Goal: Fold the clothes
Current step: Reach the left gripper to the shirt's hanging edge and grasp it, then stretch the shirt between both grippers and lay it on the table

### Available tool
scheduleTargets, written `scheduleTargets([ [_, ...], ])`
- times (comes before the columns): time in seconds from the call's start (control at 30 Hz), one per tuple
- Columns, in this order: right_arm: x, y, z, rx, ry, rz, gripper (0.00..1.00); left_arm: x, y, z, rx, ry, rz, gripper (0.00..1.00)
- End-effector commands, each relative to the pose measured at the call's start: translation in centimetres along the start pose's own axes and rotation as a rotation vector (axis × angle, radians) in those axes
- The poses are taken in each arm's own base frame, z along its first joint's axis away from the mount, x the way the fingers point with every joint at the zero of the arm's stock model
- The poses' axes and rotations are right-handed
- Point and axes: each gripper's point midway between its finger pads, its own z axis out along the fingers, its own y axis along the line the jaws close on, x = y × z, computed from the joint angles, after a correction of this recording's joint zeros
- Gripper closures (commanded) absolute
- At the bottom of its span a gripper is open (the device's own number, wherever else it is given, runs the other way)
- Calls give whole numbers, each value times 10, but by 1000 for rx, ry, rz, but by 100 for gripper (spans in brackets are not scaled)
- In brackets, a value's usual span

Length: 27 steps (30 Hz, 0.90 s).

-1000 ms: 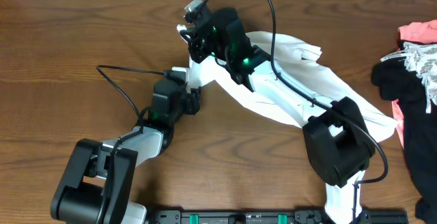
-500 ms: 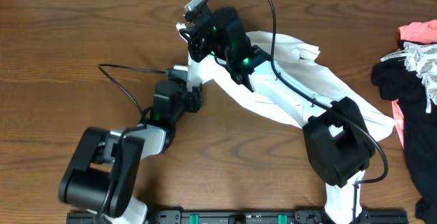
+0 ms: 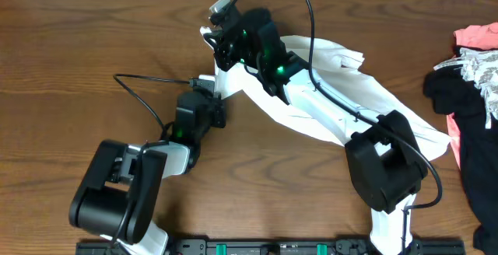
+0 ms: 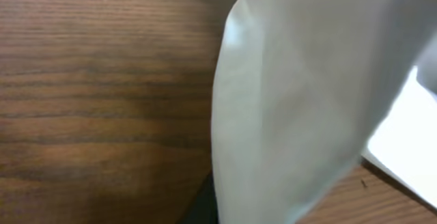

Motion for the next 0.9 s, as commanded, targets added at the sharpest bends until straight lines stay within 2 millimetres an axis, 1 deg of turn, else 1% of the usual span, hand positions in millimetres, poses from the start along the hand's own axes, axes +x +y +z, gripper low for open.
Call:
scheduleTargets([
  [0.0,-32,11,-11,-26,-63,-10,99,-20,-9,-9,28,-41,11,94],
  [0.13,-33,9,-12,-22,-64,-10,99,-25,-10,-25,22,-16,9,94],
  [0.27,-34,1,-14,-10,-67,-5,99,-26,-11,-47,5,25,5,94],
  [0.3,-34,-1,-14,-7,-68,-4,95,-26,-9,-52,-7,36,4,94],
  [0.33,-35,-4,-15,-3,-70,-3,83,-26,-8,-58,-20,47,3,94],
  [0.37,-35,-5,-15,-1,-70,-2,69,-25,-7,-64,-29,57,2,94],
  [0.4,-35,-8,-16,3,-71,-1,58,-24,-7,-70,-34,66,1,94],
  [0.43,-35,-9,-16,5,-71,0,48,-24,-6,-75,-41,72,-2,94],
  [0.47,-36,-11,-17,8,-72,1,42,-24,-5,-80,-49,78,-16,94],
  [0.53,-36,-13,-18,2,-73,2,38,-24,-5,-91,-57,87,-70,94],
  [0.6,-38,-14,-20,-21,-74,4,37,-24,-6,-101,-61,93,-114,94],
  [0.7,-38,-18,-25,-55,-57,28,36,-23,-6,-115,-66,100,-123,94],
  [0.77,-35,-28,-31,-41,-31,64,37,-23,-3,-123,-75,103,-129,94],
  [0.87,-28,-47,-47,5,32,104,41,-22,7,-134,-105,107,-151,95],
])
